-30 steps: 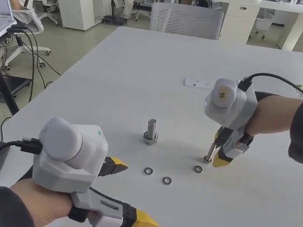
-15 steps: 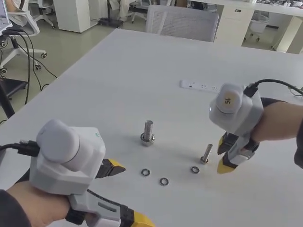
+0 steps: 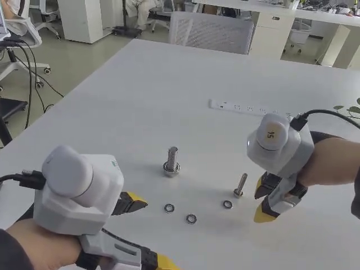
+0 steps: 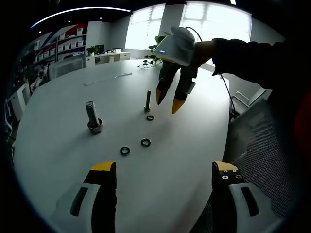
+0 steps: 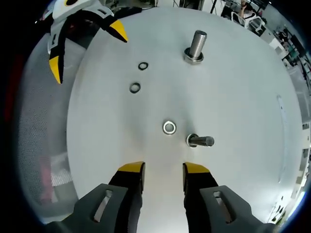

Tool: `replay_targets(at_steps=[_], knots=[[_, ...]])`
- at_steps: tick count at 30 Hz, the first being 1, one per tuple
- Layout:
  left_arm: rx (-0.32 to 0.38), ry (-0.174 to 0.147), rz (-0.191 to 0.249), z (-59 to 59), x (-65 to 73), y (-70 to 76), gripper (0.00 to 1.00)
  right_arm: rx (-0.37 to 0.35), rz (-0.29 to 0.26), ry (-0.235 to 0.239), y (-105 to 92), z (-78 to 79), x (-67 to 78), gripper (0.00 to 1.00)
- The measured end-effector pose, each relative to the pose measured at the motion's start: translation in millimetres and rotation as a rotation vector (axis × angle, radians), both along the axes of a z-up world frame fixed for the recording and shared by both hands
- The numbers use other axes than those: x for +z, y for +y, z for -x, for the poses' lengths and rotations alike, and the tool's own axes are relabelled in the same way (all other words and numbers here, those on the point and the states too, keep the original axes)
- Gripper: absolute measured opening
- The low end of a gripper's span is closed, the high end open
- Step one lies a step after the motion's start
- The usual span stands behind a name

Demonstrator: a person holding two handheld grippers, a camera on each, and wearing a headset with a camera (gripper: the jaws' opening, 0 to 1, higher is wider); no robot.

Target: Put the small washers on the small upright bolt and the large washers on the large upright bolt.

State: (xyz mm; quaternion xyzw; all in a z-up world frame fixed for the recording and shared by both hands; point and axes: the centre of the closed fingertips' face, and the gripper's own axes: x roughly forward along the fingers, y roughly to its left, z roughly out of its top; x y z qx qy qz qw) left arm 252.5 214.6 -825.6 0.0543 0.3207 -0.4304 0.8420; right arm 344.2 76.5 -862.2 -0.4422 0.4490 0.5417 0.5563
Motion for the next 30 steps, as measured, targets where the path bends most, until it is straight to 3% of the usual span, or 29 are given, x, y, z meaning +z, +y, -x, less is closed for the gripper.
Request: replay_targets(at_steps=[7,30], knots=[[-0.004,-0.005,0.0,0.2,0.0,-0.4,0.8,0.023,-0.039,0.011,18.6,12.9,0.0,0.33],[0.001,-0.014,0.006,0.7,1.2,0.6,0.8,0.002,-0.081,-0.04,46.5,-0.3,-5.1,0.32]])
